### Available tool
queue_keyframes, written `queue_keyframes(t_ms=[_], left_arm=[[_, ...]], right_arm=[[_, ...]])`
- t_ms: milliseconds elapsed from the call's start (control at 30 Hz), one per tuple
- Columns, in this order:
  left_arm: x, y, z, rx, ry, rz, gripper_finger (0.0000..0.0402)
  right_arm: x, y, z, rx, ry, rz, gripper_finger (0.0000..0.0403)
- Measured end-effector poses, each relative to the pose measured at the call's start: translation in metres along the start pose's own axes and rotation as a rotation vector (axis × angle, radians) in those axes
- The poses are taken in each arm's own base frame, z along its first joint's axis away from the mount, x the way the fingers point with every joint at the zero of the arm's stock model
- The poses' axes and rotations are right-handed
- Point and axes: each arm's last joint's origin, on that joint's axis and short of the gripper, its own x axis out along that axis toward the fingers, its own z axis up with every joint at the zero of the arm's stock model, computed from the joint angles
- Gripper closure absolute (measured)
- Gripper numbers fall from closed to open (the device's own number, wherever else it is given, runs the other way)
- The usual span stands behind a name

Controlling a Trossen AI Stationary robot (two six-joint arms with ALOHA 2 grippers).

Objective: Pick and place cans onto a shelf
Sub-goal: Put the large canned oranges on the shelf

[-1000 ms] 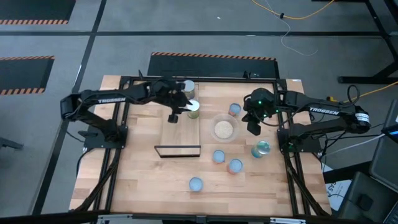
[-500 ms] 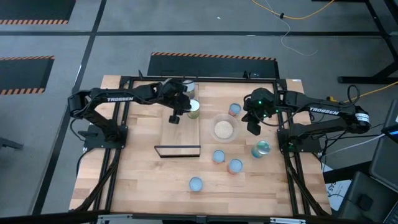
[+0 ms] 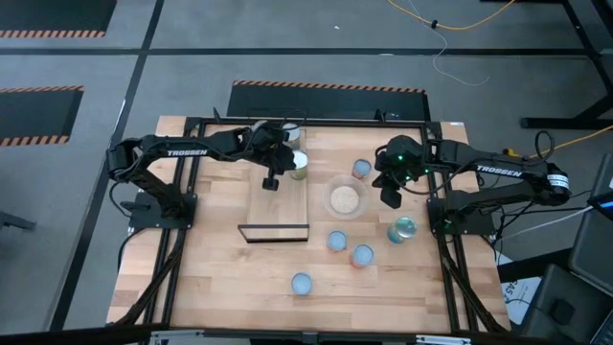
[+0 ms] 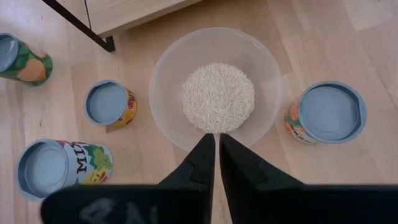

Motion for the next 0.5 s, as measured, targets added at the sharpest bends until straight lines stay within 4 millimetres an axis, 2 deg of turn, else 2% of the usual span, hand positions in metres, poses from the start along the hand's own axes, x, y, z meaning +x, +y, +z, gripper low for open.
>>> queue_keyframes(t_ms=[133,300,500], left_arm=[[0.0,0.0,0.0,-0.008,0.0,0.0,0.0394],[-0.003,0.001,0.0,-0.045,0.029,0.06,0.0398],[-0.019,0.002,0.002,-0.128,0.018,0.118,0.04]], right_arm=[[0.0,0.0,0.0,0.0,0.0,0.0,0.0374],[0.0,0.0,0.0,0.0,0.0,0.0,0.0374],[0.0,0.0,0.0,0.0,0.0,0.0,0.0374]])
